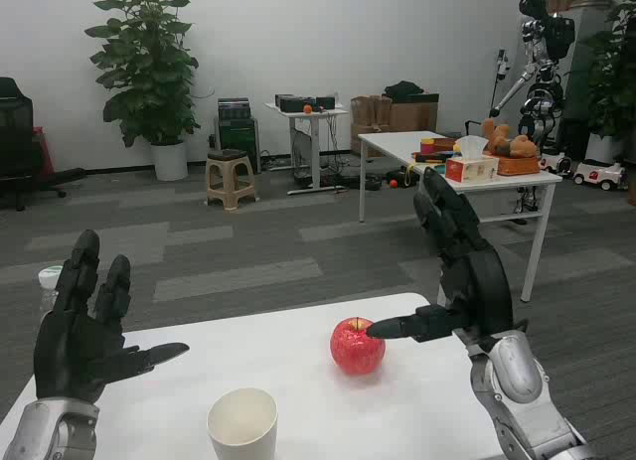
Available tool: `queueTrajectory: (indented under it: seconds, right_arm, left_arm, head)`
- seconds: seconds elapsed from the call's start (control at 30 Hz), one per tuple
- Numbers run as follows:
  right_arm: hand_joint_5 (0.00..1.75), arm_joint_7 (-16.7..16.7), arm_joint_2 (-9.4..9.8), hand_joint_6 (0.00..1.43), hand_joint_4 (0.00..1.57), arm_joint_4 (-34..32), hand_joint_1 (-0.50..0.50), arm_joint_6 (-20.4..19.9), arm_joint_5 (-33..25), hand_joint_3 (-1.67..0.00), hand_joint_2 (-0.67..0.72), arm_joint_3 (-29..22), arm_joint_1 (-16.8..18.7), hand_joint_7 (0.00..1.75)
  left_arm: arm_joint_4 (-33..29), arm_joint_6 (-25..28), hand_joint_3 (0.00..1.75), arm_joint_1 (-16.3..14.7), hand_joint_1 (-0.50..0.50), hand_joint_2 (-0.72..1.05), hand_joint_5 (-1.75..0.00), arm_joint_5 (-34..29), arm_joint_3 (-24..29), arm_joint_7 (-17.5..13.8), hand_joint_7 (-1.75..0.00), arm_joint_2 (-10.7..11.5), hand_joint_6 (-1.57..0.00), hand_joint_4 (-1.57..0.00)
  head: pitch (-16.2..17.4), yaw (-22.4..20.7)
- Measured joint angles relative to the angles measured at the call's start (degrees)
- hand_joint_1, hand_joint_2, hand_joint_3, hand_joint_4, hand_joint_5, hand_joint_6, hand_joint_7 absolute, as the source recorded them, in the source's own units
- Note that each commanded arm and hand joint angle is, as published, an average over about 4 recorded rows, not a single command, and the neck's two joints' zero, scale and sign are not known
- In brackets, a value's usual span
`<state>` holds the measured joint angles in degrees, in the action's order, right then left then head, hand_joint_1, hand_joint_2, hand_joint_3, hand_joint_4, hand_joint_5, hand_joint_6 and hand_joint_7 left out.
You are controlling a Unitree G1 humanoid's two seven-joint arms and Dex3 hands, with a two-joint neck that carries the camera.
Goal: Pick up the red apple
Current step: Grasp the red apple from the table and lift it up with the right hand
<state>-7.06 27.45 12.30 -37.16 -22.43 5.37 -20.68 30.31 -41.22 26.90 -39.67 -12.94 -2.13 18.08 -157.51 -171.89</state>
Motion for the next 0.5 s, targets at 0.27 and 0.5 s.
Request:
queueTrajectory:
  seconds: [0.27, 0.5]
  right_arm:
    - [0.0, -3.1, -4.2, 0.0, 0.0, -3.0, -0.42, -3.3, -0.1, 0.0, 0.72, 1.4, 5.4, 0.07]
    - [0.0, -3.1, -4.18, 0.0, 0.0, -3.0, -0.42, -3.3, -0.2, 0.0, 0.72, 1.3, 5.4, 0.07]
  left_arm:
    - [1.2, -3.3, 0.04, -0.5, -0.48, -0.55, 0.0, -1.3, -2.8, 0.0, 0.0, -0.5, 0.0, 0.0]
    - [1.2, -3.4, 0.07, -0.6, -0.48, -0.55, -0.03, -1.4, -2.8, 0.0, 0.0, -0.5, 0.0, 0.0]
  head:
    - [-3.0, 1.3]
    - [-2.8, 1.2]
